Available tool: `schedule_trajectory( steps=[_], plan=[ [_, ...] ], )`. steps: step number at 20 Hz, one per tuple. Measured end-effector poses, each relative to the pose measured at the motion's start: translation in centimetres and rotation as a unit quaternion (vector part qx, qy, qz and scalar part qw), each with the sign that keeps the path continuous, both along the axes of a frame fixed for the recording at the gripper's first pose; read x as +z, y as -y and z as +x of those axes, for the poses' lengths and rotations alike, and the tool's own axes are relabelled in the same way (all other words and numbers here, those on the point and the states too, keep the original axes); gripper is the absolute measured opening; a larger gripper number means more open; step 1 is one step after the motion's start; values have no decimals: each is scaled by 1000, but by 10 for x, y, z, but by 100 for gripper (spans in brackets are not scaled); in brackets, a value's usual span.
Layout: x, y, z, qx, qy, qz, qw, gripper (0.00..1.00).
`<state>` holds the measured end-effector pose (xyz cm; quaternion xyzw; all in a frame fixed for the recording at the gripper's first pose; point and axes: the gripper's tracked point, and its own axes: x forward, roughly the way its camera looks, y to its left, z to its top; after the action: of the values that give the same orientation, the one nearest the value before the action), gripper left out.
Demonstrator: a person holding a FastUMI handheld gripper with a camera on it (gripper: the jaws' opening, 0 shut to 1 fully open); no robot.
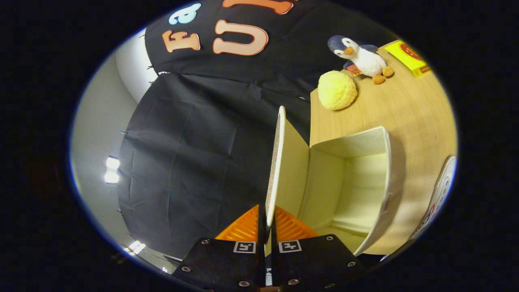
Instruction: Open the storage box then place both shoes into the box .Put the left shoe in first, then the right shoe, with the right side of both shoes facing outward in a uniform manner.
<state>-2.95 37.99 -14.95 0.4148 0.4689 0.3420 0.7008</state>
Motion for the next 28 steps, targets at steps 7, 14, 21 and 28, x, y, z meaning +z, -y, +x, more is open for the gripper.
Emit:
schedule_trajectory(
  steps=[7, 14, 21, 28],
  plan=[
    [19, -96, 17, 37, 20, -1, 999, 9],
    [3, -183, 30, 76, -1, -9, 997, 11],
    [-12, -141, 50, 31, 20, -49, 998, 91],
    [-53, -36, 41, -4, 65, -154, 986, 95]
  ],
)
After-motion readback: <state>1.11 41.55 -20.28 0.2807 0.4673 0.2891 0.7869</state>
